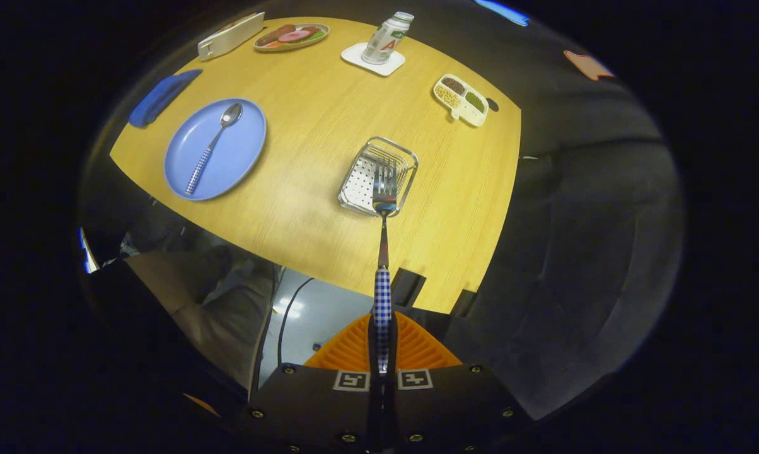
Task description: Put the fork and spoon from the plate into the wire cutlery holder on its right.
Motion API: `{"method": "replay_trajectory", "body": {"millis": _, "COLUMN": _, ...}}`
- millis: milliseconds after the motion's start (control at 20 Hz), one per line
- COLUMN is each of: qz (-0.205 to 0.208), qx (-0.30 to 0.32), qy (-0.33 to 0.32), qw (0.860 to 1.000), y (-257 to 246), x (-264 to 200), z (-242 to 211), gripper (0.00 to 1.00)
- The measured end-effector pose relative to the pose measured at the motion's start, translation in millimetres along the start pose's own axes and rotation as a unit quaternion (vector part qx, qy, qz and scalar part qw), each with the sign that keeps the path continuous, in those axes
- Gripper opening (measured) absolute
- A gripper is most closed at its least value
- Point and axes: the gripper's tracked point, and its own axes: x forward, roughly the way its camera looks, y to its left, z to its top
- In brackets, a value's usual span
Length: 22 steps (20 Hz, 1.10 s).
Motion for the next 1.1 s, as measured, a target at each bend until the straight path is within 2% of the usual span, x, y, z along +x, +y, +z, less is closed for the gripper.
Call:
{"method": "replay_trajectory", "body": {"millis": 300, "qz": -0.013, "qx": -0.082, "qy": 0.061, "qw": 0.995, "y": -18.0, "x": 29.0, "z": 26.5, "gripper": 0.02}}
{"method": "replay_trajectory", "body": {"millis": 500, "qz": -0.019, "qx": -0.123, "qy": 0.076, "qw": 0.989, "y": -24.9, "x": 44.5, "z": 49.0, "gripper": 0.02}}
{"method": "replay_trajectory", "body": {"millis": 800, "qz": -0.035, "qx": -0.173, "qy": 0.127, "qw": 0.976, "y": -40.2, "x": 67.4, "z": 73.9, "gripper": 0.02}}
{"method": "replay_trajectory", "body": {"millis": 1050, "qz": -0.026, "qx": -0.196, "qy": 0.148, "qw": 0.969, "y": -36.9, "x": 73.1, "z": 82.3, "gripper": 0.02}}
{"method": "replay_trajectory", "body": {"millis": 1100, "qz": -0.026, "qx": -0.196, "qy": 0.152, "qw": 0.968, "y": -36.0, "x": 70.8, "z": 84.2, "gripper": 0.07}}
